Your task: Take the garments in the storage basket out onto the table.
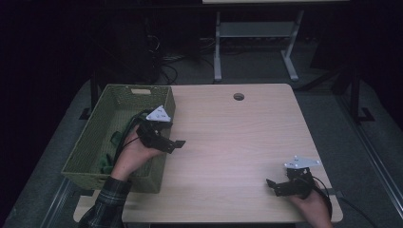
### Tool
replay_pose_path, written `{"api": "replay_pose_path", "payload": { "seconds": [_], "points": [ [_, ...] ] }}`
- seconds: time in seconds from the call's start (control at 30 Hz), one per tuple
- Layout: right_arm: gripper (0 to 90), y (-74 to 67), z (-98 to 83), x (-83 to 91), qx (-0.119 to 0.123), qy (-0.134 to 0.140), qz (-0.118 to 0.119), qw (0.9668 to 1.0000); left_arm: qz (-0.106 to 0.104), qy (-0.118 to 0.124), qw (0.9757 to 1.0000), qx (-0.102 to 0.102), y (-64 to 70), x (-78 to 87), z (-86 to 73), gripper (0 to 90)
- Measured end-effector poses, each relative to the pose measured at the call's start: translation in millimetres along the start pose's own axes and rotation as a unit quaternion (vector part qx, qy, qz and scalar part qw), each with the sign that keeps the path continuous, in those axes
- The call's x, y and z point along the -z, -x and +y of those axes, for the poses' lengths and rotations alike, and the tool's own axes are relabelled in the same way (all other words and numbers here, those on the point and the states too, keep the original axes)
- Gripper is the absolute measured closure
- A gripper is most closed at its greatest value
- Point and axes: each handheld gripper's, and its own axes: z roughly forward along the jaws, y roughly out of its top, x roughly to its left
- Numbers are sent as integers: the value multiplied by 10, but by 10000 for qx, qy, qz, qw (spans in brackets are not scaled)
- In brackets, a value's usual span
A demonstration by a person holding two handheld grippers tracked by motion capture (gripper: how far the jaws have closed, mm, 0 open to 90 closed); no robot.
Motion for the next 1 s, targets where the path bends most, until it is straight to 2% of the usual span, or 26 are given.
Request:
{"api": "replay_pose_path", "payload": {
  "seconds": [0.63,1.0],
  "points": [
    [14,0,0,0,1,1,0,10000,413,-35,9987,283,-249,264,-224,150],
    [14,0,0,0,1,0,1,10000,649,-75,9968,465,-388,392,-373,152]
  ]
}}
